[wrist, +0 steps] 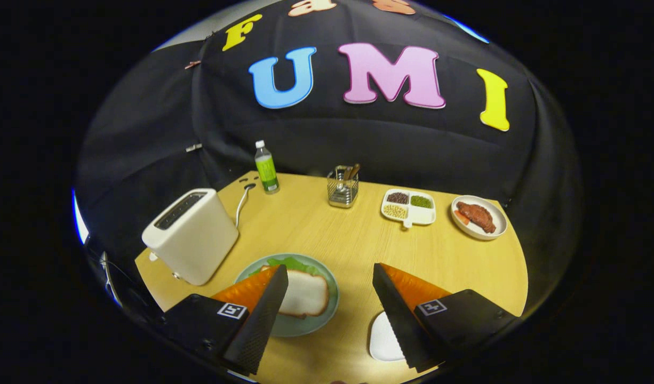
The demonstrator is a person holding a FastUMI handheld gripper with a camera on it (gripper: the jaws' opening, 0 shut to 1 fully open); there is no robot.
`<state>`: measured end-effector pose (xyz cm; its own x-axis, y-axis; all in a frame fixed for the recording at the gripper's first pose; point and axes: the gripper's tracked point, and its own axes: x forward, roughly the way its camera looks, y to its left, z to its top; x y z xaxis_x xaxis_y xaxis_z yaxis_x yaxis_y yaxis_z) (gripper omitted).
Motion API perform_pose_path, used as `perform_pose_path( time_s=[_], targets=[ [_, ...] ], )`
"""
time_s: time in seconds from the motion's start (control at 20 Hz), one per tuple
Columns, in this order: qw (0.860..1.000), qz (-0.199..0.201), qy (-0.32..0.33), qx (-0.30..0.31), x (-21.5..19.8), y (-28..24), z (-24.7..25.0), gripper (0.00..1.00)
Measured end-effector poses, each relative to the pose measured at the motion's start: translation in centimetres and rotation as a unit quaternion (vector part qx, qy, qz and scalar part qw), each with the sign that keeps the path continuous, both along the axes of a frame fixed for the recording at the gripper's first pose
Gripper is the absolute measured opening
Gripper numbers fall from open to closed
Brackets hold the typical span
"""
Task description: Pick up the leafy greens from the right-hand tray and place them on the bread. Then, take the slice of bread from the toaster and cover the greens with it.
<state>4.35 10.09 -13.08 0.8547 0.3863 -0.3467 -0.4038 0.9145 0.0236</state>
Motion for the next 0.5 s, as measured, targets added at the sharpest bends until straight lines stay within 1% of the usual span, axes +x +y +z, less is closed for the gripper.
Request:
perform_pose_path(
  time_s=[0.15, 0.3, 0.5],
  targets=[
    [0.998, -0.025, -0.061, 0.006, -0.9, -2.2, 5.0, 0.99],
    [0.994, -0.059, -0.096, 0.0, -2.1, -3.7, 8.2, 0.99],
    [0.984, -0.11, -0.139, 0.001, -4.4, -4.9, 11.9, 0.99]
  ],
)
